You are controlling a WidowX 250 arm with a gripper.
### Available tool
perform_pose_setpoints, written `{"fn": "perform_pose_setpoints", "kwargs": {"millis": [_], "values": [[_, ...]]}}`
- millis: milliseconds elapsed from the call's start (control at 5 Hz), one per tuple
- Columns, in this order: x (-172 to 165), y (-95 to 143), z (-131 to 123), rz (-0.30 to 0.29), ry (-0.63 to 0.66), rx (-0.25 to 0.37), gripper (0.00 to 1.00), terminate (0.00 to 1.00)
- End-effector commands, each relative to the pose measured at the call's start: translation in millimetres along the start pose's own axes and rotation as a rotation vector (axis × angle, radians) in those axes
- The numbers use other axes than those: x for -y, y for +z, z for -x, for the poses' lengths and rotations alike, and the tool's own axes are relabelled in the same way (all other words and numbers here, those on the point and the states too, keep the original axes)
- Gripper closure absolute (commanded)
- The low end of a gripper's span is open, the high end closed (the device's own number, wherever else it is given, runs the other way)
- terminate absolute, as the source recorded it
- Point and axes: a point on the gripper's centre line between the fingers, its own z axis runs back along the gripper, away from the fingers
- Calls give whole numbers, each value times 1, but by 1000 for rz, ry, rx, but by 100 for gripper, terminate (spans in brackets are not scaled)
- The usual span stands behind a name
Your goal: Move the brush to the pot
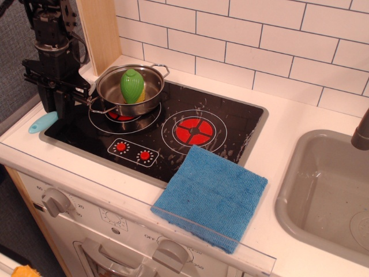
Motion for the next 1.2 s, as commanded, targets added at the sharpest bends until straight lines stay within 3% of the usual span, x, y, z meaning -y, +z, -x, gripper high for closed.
{"fn": "perform_pose_setpoints", "kwargs": {"millis": [0, 400, 800, 1000], "values": [[0, 16, 6, -14, -57, 67, 0, 0], [5, 55, 11, -2, -92, 227, 0, 0], [7, 58, 13, 33, -105, 235, 0, 0], [7, 58, 13, 33, -105, 235, 0, 100]]}}
